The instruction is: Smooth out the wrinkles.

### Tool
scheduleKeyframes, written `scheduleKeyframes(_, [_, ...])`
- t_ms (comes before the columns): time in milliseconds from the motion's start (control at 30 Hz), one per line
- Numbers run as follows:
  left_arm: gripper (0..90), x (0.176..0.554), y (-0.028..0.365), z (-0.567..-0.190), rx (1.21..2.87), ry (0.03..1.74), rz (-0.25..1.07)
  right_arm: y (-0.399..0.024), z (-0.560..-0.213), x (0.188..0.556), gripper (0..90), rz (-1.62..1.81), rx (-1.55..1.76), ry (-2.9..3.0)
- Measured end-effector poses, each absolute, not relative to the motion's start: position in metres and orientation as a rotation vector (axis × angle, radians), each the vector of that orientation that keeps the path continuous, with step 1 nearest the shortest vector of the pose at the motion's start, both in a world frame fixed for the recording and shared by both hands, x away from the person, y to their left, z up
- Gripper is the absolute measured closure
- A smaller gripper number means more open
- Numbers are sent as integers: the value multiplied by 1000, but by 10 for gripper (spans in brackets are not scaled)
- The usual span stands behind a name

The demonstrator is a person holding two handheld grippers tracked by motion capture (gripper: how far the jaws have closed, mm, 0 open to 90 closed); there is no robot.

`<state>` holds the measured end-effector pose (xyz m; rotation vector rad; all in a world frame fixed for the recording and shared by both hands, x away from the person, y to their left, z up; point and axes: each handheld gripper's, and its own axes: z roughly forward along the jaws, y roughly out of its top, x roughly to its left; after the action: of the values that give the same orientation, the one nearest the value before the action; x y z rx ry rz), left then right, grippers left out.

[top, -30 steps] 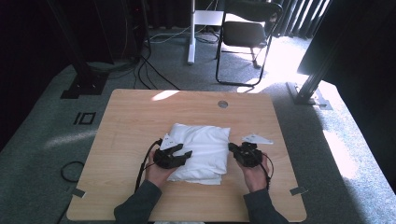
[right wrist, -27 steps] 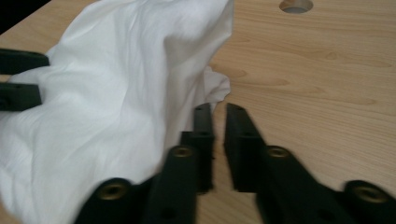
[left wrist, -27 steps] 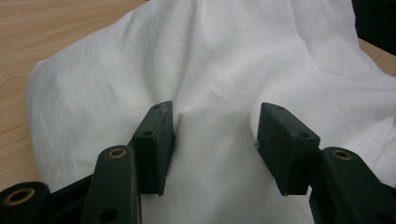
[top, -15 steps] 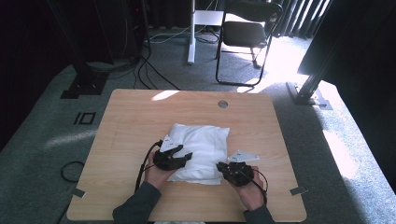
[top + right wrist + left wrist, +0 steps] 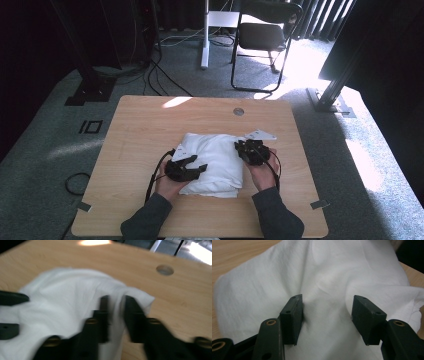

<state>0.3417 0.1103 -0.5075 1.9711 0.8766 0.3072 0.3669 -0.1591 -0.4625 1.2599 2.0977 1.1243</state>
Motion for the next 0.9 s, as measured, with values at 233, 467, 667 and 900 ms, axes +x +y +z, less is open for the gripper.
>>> scheduleKeyframes(233, [424,341,110,-514,1959,863,249,-199,-462,337,900,1252,1323,1987])
scheduleKeyframes(467, [386,333,107,-508,1972,821,267,-210,-494,327,609,1147,1400,2061])
scheduleKeyframes(667, [410,321,111,-497,1941,790,287,-172,-468,300,510,1312,1082,2127])
scheduleKeyframes(900, [416,302,110,-503,1960,758,305,-151,-523,299,493,1085,1095,2353])
